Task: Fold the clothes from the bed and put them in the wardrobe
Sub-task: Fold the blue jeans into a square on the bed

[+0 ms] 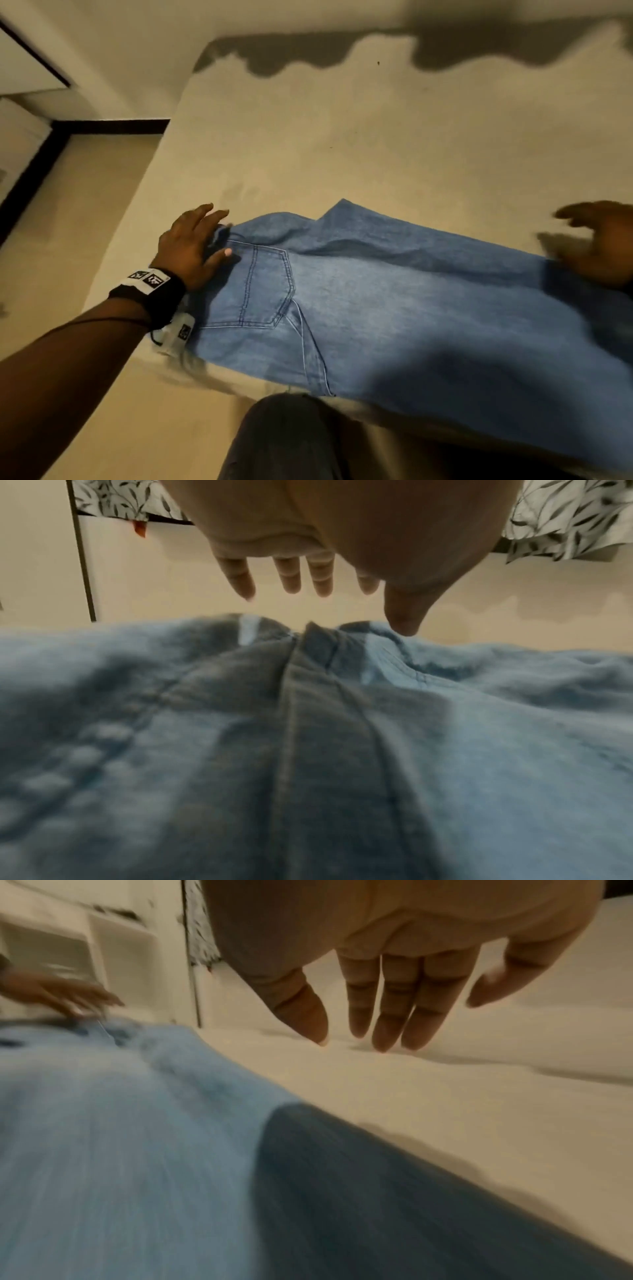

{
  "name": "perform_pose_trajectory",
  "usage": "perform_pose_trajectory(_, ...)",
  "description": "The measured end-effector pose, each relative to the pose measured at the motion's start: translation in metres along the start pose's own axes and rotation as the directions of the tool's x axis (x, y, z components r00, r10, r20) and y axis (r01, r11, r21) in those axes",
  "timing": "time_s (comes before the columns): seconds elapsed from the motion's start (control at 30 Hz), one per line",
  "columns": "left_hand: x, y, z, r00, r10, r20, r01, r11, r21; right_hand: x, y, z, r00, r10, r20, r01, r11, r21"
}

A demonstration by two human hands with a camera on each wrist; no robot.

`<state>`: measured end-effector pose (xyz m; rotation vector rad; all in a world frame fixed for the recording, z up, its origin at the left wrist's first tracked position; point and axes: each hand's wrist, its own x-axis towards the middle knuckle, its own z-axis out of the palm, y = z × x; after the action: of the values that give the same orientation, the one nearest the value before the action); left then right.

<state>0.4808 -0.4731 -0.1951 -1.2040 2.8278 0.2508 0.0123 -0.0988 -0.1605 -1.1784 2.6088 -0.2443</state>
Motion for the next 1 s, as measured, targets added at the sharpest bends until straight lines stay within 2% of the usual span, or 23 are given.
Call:
perform_pose_trajectory(0.03,0.002,-0.011,0.0,0.999,-0.018,0.048,0.016,0.998,0.054,-0.001,-0.036,0.005,0.996,-0.067,0.052,0.062,0.995,0.083)
perform_pose_trajectory(0.07,0.004,-0.018,0.001,0.994,-0.033,0.102,0.024,0.996,0.091,0.007,-0.073,0.009,0.996,-0.071,0.052,0.066,0.994,0.085)
perform_pose_trajectory(0.1,0.004,-0.029,0.005,0.985,-0.071,0.158,0.058,0.994,0.09,0.022,-0.113,0.017,0.987,-0.132,0.088,0.119,0.984,0.133)
perform_pose_trajectory(0.17,0.003,-0.044,0.016,0.968,-0.109,0.227,0.115,0.993,-0.015,0.052,-0.18,0.046,0.977,-0.153,0.146,0.127,0.976,0.175)
perform_pose_trajectory(0.23,0.002,-0.044,0.033,0.962,-0.122,0.245,0.158,0.978,-0.134,0.07,-0.224,0.07,0.965,-0.12,0.233,0.071,0.975,0.21)
perform_pose_trajectory(0.3,0.001,-0.043,0.045,0.963,-0.145,0.228,0.18,0.973,-0.142,0.083,-0.248,0.089,0.958,-0.056,0.281,-0.001,0.98,0.197)
perform_pose_trajectory(0.4,0.004,-0.054,0.058,0.959,-0.169,0.227,0.205,0.968,-0.144,0.106,-0.235,0.1,0.979,0.07,0.193,-0.103,0.981,0.164)
perform_pose_trajectory(0.47,0.007,-0.059,0.062,0.955,-0.165,0.247,0.204,0.969,-0.14,0.113,-0.216,0.104,0.971,0.17,0.171,-0.198,0.966,0.165)
perform_pose_trajectory(0.57,0.009,-0.06,0.064,0.956,-0.157,0.246,0.189,0.976,-0.11,0.113,-0.21,0.119,0.967,0.173,0.188,-0.205,0.964,0.17)
perform_pose_trajectory(0.63,0.008,-0.061,0.063,0.946,-0.16,0.281,0.201,0.972,-0.121,0.108,-0.222,0.122,0.972,0.177,0.154,-0.205,0.961,0.188)
perform_pose_trajectory(0.7,0.007,-0.06,0.059,0.94,-0.161,0.301,0.205,0.971,-0.123,0.097,-0.235,0.112,0.99,0.136,0.021,-0.138,0.978,0.155)
perform_pose_trajectory(0.77,0.002,-0.05,0.048,0.936,-0.19,0.297,0.224,0.971,-0.084,0.072,-0.249,0.103,0.993,-0.036,-0.11,0.04,0.999,0.032)
perform_pose_trajectory(0.8,-0.001,-0.041,0.04,0.947,-0.187,0.261,0.2,0.979,-0.025,0.054,-0.259,0.101,0.983,-0.154,-0.104,0.152,0.988,-0.03)
perform_pose_trajectory(0.83,-0.007,-0.029,0.032,0.97,-0.126,0.207,0.121,0.992,0.037,0.037,-0.267,0.104,0.967,-0.254,-0.025,0.252,0.964,-0.082)
perform_pose_trajectory(0.87,-0.012,-0.018,0.025,0.984,-0.008,0.179,-0.007,0.997,0.082,0.023,-0.272,0.112,0.944,-0.315,0.097,0.325,0.938,-0.122)
perform_pose_trajectory(0.9,-0.019,-0.009,0.021,0.969,0.116,0.218,-0.14,0.985,0.102,0.015,-0.269,0.123,0.922,-0.313,0.23,0.353,0.922,-0.158)
perform_pose_trajectory(0.93,-0.024,-0.006,0.021,0.934,0.187,0.306,-0.227,0.969,0.101,0.013,-0.26,0.134,0.908,-0.27,0.322,0.341,0.92,-0.191)
perform_pose_trajectory(0.97,-0.029,-0.007,0.025,0.897,0.18,0.404,-0.241,0.965,0.106,0.016,-0.247,0.141,0.906,-0.214,0.364,0.301,0.932,-0.201)
perform_pose_trajectory(1.0,-0.033,-0.012,0.031,0.873,0.116,0.474,-0.198,0.972,0.126,0.022,-0.233,0.144,0.909,-0.16,0.384,0.252,0.947,-0.201)
